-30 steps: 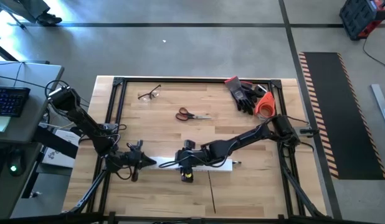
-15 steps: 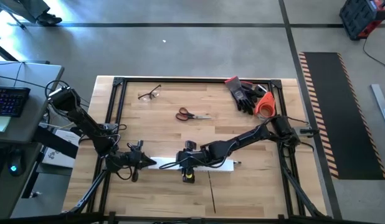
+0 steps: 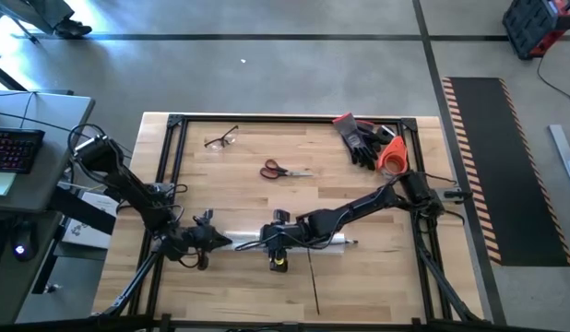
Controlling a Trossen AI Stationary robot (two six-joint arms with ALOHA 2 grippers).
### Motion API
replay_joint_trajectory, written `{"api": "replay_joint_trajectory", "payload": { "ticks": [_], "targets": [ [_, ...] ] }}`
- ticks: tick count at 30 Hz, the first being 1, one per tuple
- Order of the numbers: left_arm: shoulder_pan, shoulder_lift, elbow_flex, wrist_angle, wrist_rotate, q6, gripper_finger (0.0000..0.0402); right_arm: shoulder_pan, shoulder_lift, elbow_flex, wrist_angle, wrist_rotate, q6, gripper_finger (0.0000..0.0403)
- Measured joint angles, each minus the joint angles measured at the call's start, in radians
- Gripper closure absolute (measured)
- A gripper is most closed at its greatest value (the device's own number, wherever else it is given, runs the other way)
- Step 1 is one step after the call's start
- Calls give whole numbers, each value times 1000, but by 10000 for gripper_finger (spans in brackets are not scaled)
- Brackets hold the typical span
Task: Ziptie cables
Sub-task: Close the white cable duct lid
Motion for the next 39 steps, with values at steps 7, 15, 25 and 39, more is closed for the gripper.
{"api": "replay_joint_trajectory", "payload": {
  "ticks": [7, 15, 25, 39],
  "targets": [
    [0, -2, -1, -5, -2, -1, 402, 0, 0, 0, 10, 19, -24, 335],
    [-1, -62, 13, -1, -8, 79, 402, 0, 0, 4, 13, 18, -89, 383],
    [-42, -80, 174, -291, 181, 228, 401, -9, 1, 4, -34, 5, -194, 320],
    [-104, -6, 418, -979, 139, 69, 297, -15, 5, 3, -26, 8, -160, 256]
  ]
}}
